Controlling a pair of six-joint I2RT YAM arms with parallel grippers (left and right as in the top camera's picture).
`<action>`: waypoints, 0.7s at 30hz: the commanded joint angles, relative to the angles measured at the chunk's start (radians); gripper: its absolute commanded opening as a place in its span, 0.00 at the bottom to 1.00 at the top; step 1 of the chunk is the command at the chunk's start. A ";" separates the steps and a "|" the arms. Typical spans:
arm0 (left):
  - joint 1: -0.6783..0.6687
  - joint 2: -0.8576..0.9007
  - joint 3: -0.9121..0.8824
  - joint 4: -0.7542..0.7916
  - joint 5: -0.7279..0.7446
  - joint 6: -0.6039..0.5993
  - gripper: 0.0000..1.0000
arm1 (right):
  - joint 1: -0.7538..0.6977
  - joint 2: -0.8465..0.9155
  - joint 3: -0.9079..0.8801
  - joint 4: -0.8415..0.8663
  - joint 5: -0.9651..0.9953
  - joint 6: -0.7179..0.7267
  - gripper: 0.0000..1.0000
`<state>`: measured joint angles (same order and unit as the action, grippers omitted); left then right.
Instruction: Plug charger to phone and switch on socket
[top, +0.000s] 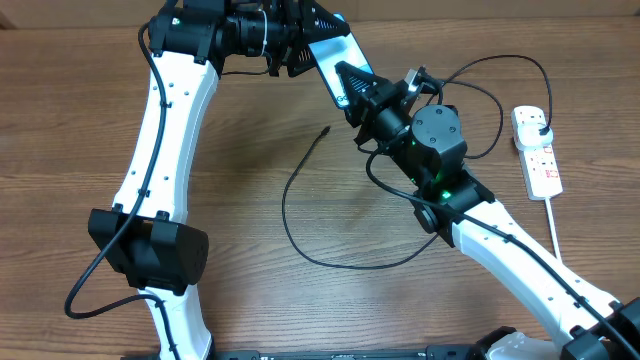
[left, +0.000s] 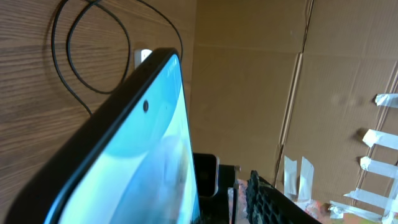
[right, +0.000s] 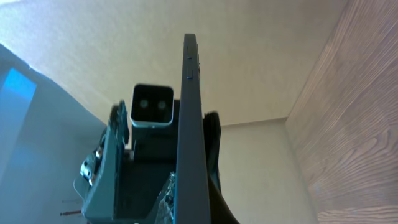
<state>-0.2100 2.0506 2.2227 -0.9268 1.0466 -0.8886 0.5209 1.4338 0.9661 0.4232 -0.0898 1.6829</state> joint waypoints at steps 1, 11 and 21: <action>-0.008 -0.016 0.018 0.008 0.009 -0.010 0.54 | 0.024 -0.008 0.023 0.017 -0.008 0.000 0.04; -0.020 -0.016 0.017 0.012 0.008 -0.010 0.44 | 0.029 -0.008 0.023 0.017 -0.017 0.000 0.04; -0.023 -0.016 0.017 0.012 0.009 -0.010 0.24 | 0.029 -0.008 0.023 0.016 -0.024 0.000 0.04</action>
<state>-0.2100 2.0506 2.2227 -0.9276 1.0313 -0.9092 0.5320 1.4334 0.9668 0.4446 -0.0685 1.6871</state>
